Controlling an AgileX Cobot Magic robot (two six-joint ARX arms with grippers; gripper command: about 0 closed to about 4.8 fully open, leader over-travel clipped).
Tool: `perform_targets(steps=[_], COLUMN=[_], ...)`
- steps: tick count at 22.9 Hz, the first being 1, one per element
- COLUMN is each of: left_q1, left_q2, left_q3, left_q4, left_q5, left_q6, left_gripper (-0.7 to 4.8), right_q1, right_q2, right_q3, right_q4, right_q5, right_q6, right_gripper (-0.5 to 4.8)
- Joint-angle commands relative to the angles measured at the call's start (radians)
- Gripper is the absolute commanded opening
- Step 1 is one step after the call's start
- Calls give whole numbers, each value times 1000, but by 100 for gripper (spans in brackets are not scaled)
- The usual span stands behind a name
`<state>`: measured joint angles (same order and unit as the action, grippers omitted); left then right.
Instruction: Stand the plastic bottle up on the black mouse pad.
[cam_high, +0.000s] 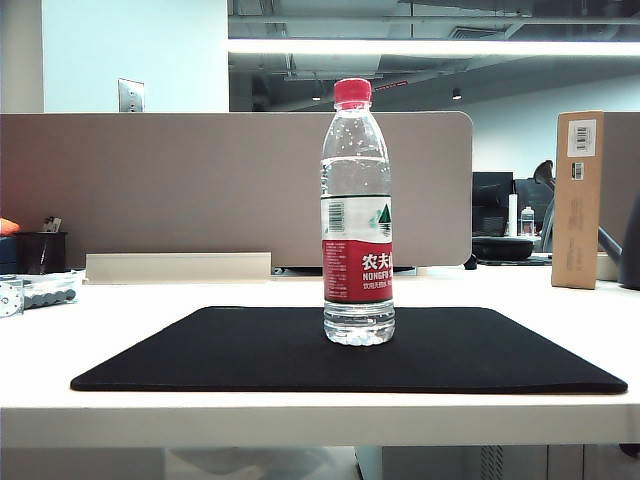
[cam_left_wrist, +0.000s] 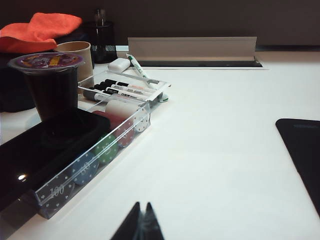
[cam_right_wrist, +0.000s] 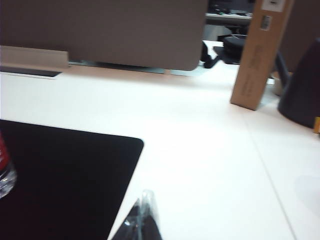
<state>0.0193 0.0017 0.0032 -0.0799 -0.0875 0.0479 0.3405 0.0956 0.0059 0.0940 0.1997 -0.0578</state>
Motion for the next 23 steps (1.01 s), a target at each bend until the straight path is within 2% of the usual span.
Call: perform_targets(steps=[1,5,10,23], left_q1=[3,3,3,3], left_q2=[1,1,1,1], left_q3=[5,5,5,5], left_q4=[7,6,7,7], left_q5=[2,2,1,2], left_q6=[-3,-3,-3,-3], left_gripper=[-4,-4,-4,-4], right_q1=[-50,-128,-213,-260], right_q2=[-42,-82,-98,-98], right_q3=[-5,-5,-5,-5], right_q4=[-100,-114,-112,-114], right_q5=[-96,-152,-143,-151], right_q6=[10,10,10,42], right_gripper=[0,0,0,0])
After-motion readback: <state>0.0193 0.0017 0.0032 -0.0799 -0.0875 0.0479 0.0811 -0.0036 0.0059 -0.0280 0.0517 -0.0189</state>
